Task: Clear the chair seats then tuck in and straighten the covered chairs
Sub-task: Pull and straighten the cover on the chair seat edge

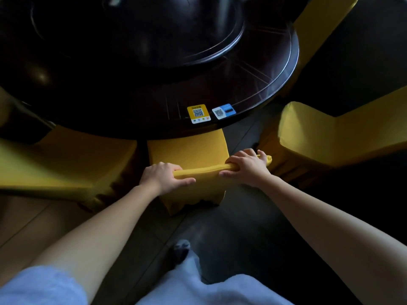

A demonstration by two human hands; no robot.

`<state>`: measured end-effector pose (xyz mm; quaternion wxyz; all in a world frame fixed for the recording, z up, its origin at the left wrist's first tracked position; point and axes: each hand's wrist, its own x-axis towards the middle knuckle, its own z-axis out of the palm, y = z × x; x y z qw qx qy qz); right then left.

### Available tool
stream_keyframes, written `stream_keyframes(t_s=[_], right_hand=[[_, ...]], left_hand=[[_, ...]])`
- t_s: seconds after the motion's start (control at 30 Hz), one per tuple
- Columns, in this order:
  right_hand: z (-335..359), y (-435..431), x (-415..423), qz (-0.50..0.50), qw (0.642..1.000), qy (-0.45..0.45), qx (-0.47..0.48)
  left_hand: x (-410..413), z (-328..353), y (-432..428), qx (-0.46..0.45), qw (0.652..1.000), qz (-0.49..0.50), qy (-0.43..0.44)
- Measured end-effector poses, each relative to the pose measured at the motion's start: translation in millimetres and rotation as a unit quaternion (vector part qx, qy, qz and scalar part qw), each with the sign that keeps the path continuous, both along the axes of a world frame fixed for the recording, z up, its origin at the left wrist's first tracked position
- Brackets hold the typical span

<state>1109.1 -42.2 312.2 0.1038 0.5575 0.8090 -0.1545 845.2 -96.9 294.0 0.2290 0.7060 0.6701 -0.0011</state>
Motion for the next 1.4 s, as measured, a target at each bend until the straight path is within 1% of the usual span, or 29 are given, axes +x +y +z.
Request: stream_keyframes(t_s=[0.13, 0.27, 0.43, 0.57, 0.67, 0.77, 0.83, 1.0, 1.07, 1.17, 1.27, 1.4], right_hand=[[7.2, 23.9, -2.8, 0.0, 0.999, -0.018, -0.036], [-0.9, 24.8, 1.7, 0.015, 1.0, -0.004, 0.006], [-1.2, 21.9, 0.8, 0.005, 1.0, 0.002, 0.007], [-1.0, 9.4, -1.6, -0.027, 0.999, 0.017, 0.023], [-7.8, -10.9, -8.6, -0.072, 0.994, 0.042, 0.067], [-15.1, -29.2, -16.6, -0.108, 0.987, 0.068, 0.101], [-16.2, -32.8, -18.3, -0.115, 0.986, 0.075, 0.095], [-6.1, -25.6, -8.9, -0.121, 0.985, 0.113, 0.053], [-3.2, -26.2, -5.2, -0.141, 0.978, 0.142, 0.057], [-2.3, -26.1, 4.7, -0.179, 0.967, 0.171, 0.064], [-1.6, -22.4, 23.1, -0.186, 0.968, 0.154, 0.071], [7.2, -17.2, 57.4, -0.185, 0.969, 0.138, 0.089]], left_hand=[[1.3, 3.2, 24.0, -0.06, 0.998, -0.022, -0.009], [-0.7, 1.2, 30.6, -0.105, 0.994, -0.035, -0.019], [-0.9, 4.8, 32.4, -0.125, 0.991, -0.037, -0.034], [-1.8, 5.1, 28.8, -0.13, 0.99, -0.043, -0.036], [-1.6, 6.2, 26.7, -0.124, 0.991, -0.045, -0.035], [-0.3, 5.5, 26.9, -0.108, 0.992, -0.061, -0.015], [-0.9, 3.0, 26.9, -0.108, 0.992, -0.07, -0.014], [5.0, 8.4, 37.0, -0.135, 0.985, -0.095, -0.05], [19.1, 13.1, 41.6, -0.116, 0.984, -0.121, -0.054], [48.0, 18.0, 52.1, -0.064, 0.985, -0.148, -0.061], [78.0, 21.3, 63.9, 0.001, 0.982, -0.176, -0.064], [119.1, 29.7, 81.2, 0.063, 0.975, -0.209, -0.045]])
